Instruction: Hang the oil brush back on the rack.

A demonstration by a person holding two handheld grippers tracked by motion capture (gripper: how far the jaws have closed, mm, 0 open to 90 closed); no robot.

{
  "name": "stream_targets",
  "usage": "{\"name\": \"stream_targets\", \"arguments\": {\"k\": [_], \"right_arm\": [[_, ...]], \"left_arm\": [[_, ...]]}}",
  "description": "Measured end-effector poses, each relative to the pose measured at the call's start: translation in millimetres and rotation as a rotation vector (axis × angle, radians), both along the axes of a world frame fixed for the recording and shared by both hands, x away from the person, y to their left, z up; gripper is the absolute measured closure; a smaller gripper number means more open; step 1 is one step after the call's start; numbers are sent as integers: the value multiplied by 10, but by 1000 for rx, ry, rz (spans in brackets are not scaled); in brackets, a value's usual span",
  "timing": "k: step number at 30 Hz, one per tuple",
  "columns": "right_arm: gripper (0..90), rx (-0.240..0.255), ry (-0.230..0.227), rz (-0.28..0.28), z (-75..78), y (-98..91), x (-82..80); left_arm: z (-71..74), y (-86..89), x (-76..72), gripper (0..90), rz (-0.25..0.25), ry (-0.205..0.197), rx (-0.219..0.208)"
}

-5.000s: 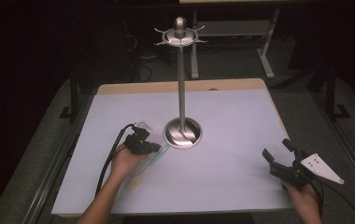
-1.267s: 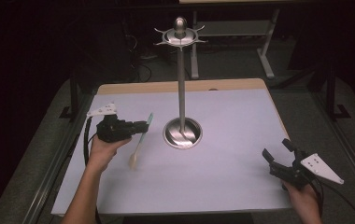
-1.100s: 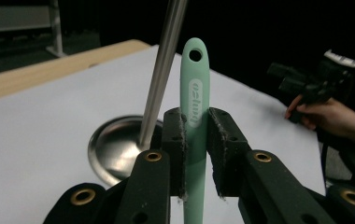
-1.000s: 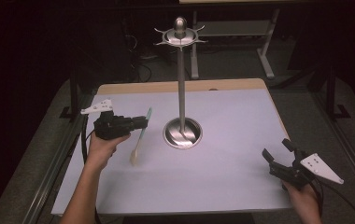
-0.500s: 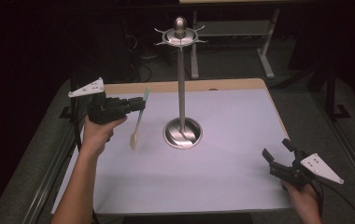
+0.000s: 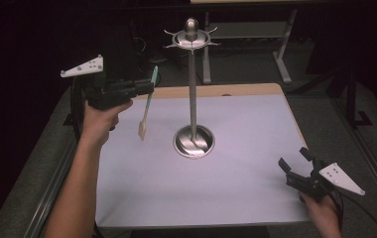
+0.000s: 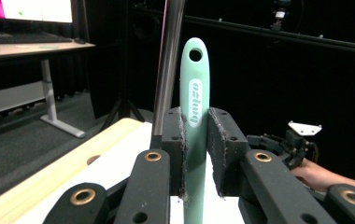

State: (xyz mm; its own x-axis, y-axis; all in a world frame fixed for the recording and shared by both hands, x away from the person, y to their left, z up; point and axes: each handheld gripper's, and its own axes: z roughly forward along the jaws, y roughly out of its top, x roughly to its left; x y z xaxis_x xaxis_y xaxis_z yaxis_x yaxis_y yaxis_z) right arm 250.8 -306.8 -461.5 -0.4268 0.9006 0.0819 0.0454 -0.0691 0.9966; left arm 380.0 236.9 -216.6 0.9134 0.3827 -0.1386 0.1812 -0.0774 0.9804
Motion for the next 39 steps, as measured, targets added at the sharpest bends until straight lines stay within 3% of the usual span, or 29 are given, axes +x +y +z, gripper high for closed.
{"name": "stream_targets", "arguments": {"k": [10, 20, 39], "right_arm": [[131, 1, 2, 2, 1, -4, -3], [131, 5, 0, 1, -1, -6, 0], [131, 5, -1, 2, -1, -6, 0]], "left_arm": [[236, -65, 83, 771, -28, -21, -26], [364, -117, 143, 771, -25, -40, -14], [343, -207, 202, 771, -42, -24, -6]]}}
